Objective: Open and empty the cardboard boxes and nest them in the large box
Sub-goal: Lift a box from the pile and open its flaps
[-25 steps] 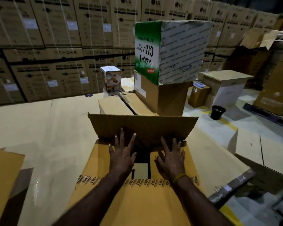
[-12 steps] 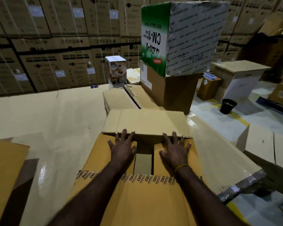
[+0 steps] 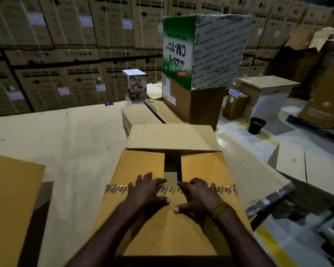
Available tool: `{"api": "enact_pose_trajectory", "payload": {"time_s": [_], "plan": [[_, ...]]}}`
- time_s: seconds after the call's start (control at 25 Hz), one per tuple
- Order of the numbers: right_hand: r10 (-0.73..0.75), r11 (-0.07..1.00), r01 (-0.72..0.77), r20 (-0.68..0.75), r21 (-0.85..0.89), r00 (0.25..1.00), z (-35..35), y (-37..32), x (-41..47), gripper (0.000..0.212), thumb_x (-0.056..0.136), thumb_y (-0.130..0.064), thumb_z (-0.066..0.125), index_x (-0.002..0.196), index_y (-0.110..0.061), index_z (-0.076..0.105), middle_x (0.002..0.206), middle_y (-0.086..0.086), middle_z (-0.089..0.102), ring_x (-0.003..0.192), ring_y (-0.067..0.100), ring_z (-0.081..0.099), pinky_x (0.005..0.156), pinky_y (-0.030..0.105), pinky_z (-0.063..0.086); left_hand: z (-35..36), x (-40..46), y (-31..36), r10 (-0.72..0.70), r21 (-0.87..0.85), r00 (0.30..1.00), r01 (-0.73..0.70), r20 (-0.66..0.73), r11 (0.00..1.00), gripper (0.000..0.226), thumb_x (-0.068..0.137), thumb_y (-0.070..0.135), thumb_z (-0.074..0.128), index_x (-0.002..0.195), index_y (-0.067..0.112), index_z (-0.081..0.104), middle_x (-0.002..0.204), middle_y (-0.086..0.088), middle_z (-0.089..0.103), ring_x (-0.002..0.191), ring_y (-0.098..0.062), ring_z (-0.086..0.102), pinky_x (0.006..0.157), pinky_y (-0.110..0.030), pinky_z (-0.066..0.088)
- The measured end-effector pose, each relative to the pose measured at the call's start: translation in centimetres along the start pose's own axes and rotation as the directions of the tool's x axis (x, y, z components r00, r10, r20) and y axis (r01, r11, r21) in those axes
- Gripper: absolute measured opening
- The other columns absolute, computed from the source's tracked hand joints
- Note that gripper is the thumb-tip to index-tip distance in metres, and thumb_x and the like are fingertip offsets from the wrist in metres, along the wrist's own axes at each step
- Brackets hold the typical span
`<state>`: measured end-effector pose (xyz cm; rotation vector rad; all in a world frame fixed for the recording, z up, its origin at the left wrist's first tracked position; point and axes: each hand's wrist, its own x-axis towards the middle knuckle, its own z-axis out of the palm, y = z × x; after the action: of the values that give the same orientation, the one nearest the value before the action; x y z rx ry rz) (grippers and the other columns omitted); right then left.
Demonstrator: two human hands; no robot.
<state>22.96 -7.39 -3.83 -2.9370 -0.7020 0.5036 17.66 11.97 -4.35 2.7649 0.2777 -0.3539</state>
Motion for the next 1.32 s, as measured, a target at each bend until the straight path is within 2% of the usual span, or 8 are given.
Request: {"api": "enact_pose_trajectory", "payload": {"time_s": [0.16, 0.36, 0.48, 0.6, 0.8, 0.92, 1.12, 1.32], "plan": [[0.053, 0.998, -0.054, -0.044, -0.027, 0.998, -0.5, -1.6, -2.8, 0.099, 0.068, -0.065, 0.075, 0.150, -0.039, 0.025, 0.148, 0.011, 0.035, 0.137, 0.033, 0.031, 0.113, 0.058, 0.024, -0.7, -3.9, 0.1, 0.012, 0.110, 1.000, -0.015, 0.025, 0.994, 0.088, 0.077, 0.055, 0.074, 0.149, 0.047, 0.025, 0.155, -0.005, 0.027, 0.144, -0.033, 0.021, 0.110, -0.064, 0.028], [0.070, 0.996, -0.083, -0.362, -0.022, 0.929, -1.9, -3.3, -6.2, 0.089, 0.070, -0.064, 0.074, 0.145, -0.041, 0.032, 0.142, 0.008, 0.036, 0.136, 0.030, 0.030, 0.115, 0.060, 0.017, -1.6, -7.4, 1.2, 0.055, 0.113, 0.954, -0.023, -0.293, 0.993, 0.094, 0.074, 0.054, 0.076, 0.149, 0.048, 0.019, 0.149, -0.005, 0.026, 0.139, -0.030, 0.024, 0.105, -0.058, 0.032], [0.067, 0.996, -0.087, -0.604, -0.004, 0.794, -1.4, -4.2, -8.8, 0.082, 0.069, -0.062, 0.076, 0.139, -0.041, 0.041, 0.131, 0.006, 0.044, 0.129, 0.029, 0.039, 0.116, 0.064, 0.015, -1.6, -9.8, 2.1, 0.080, 0.129, 0.879, -0.021, -0.470, 0.991, 0.096, 0.075, 0.056, 0.075, 0.149, 0.052, 0.014, 0.148, -0.004, 0.021, 0.141, -0.029, 0.019, 0.108, -0.061, 0.026], [0.007, 0.998, -0.052, -0.792, -0.032, 0.610, 0.0, -4.1, -11.0, 0.078, 0.062, -0.056, 0.082, 0.129, -0.032, 0.051, 0.113, 0.010, 0.053, 0.114, 0.033, 0.052, 0.110, 0.067, 0.030, -1.2, -12.4, 2.7, 0.102, 0.110, 0.815, -0.046, -0.571, 0.993, 0.089, 0.077, 0.052, 0.074, 0.148, 0.052, 0.020, 0.145, -0.004, 0.020, 0.142, -0.029, 0.015, 0.114, -0.065, 0.016], [-0.055, 0.999, 0.024, -0.903, -0.049, 0.425, 1.1, -4.5, -15.6, 0.058, 0.072, -0.038, 0.082, 0.122, -0.027, 0.056, 0.104, 0.010, 0.052, 0.104, 0.032, 0.051, 0.107, 0.058, 0.037, 0.2, -17.3, 3.5, 0.115, 0.062, 0.575, -0.111, -0.810, 0.992, 0.065, 0.069, 0.034, 0.085, 0.127, 0.039, 0.057, 0.121, -0.009, 0.047, 0.125, -0.033, 0.041, 0.113, -0.065, 0.019], [-0.108, 0.993, 0.089, -0.938, -0.083, 0.330, 2.3, -4.2, -19.6, 0.042, 0.078, -0.021, 0.076, 0.116, -0.027, 0.060, 0.103, 0.005, 0.058, 0.098, 0.030, 0.055, 0.096, 0.046, 0.040, 1.3, -20.9, 4.1, 0.081, 0.016, 0.505, -0.133, -0.860, 0.991, 0.054, 0.068, 0.022, 0.084, 0.117, 0.036, 0.065, 0.113, -0.007, 0.055, 0.117, -0.031, 0.049, 0.112, -0.063, 0.019], [-0.107, 0.988, 0.148, -0.914, -0.052, 0.392, 6.4, -4.1, -26.1, 0.047, 0.064, -0.002, 0.073, 0.103, -0.028, 0.068, 0.098, -0.005, 0.067, 0.087, 0.025, 0.058, 0.079, 0.036, 0.037, 5.3, -27.3, 4.4, 0.105, 0.038, 0.513, -0.140, -0.852, 0.989, 0.033, 0.074, 0.020, 0.077, 0.102, 0.035, 0.072, 0.104, 0.004, 0.066, 0.105, -0.025, 0.059, 0.114, -0.059, 0.020], [-0.065, 0.977, 0.205, -0.815, 0.066, 0.576, 13.4, -4.4, -29.6, 0.042, 0.073, -0.011, 0.080, 0.107, -0.034, 0.072, 0.110, -0.008, 0.071, 0.101, 0.021, 0.066, 0.086, 0.035, 0.044, 10.3, -31.7, 2.3, 0.094, -0.018, 0.774, -0.135, -0.626, 0.991, 0.039, 0.080, 0.021, 0.073, 0.113, 0.042, 0.071, 0.120, 0.008, 0.066, 0.110, -0.018, 0.062, 0.107, -0.048, 0.030]]}}
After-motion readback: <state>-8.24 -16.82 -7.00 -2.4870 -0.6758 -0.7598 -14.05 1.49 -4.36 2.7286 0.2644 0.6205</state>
